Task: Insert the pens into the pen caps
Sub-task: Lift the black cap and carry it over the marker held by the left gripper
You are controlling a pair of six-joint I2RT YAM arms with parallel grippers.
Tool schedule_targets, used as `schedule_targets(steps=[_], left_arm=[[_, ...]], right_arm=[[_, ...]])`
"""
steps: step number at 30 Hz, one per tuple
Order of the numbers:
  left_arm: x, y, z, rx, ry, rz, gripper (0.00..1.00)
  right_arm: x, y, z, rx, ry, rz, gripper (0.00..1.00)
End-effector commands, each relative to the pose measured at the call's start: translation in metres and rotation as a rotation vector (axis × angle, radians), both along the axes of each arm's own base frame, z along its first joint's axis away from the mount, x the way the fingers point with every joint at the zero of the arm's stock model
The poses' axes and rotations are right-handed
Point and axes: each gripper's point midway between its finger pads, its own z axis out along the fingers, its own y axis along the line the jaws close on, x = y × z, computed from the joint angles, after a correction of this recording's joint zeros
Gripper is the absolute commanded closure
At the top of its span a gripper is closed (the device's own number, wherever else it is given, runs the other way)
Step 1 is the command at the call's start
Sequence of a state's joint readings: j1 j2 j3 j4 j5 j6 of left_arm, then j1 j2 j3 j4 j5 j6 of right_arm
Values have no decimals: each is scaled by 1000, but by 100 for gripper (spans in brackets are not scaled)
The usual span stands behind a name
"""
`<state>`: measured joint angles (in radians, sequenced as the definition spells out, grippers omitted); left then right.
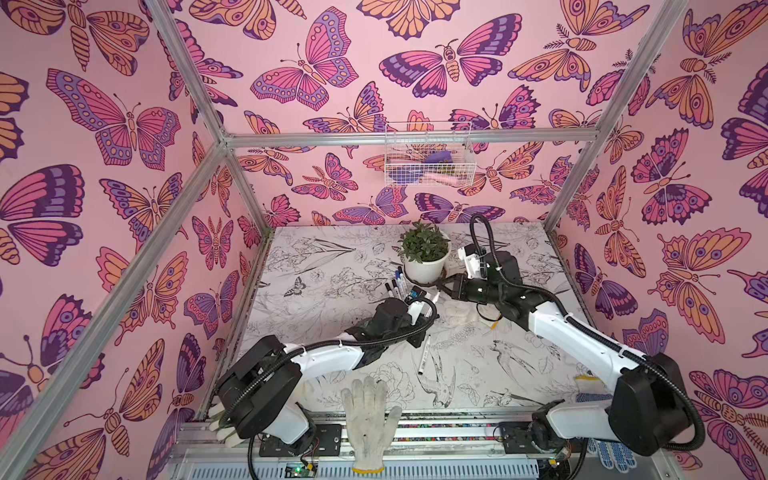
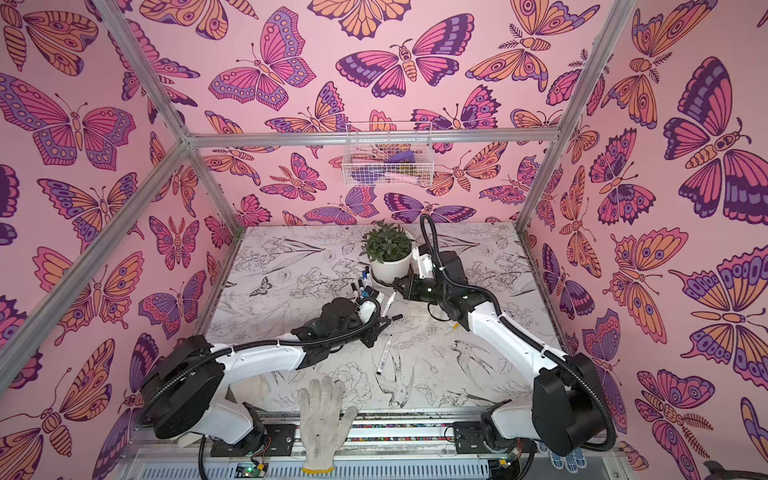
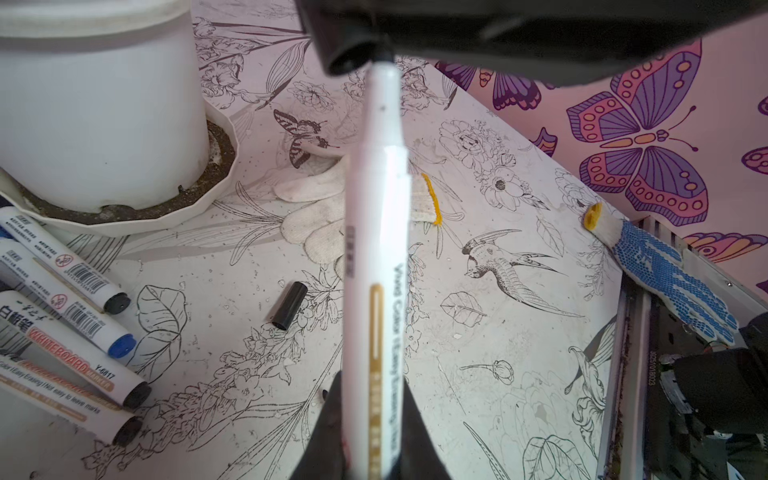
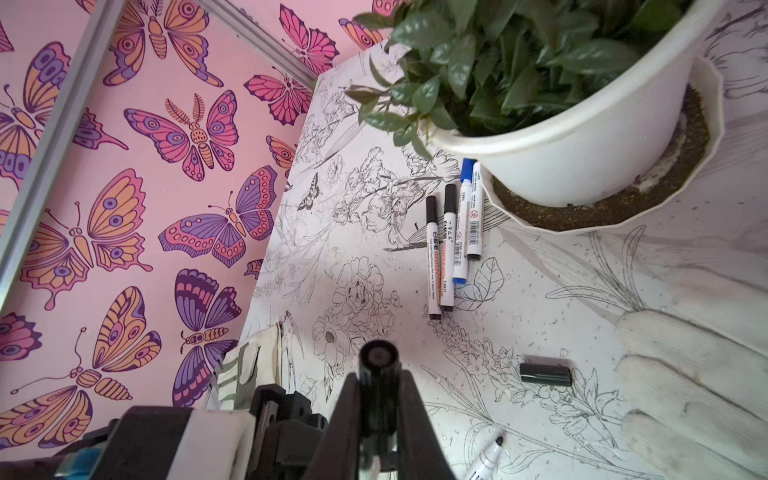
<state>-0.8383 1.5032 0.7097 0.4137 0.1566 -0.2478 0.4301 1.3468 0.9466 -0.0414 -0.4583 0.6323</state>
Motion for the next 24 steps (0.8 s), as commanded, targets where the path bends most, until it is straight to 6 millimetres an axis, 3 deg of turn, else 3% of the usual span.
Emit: schedule_targets(steps=[1, 13, 24], left_arm=[[3, 4, 12, -33, -34, 27, 100], [3, 4, 10, -28, -29, 27, 100], [4, 5, 9, -28, -28, 37, 100]], right_arm=[[5, -8, 11, 43, -25, -34, 100], [-4, 8, 20, 148, -33, 70, 100], [-6, 8, 11, 116, -14, 81, 100]])
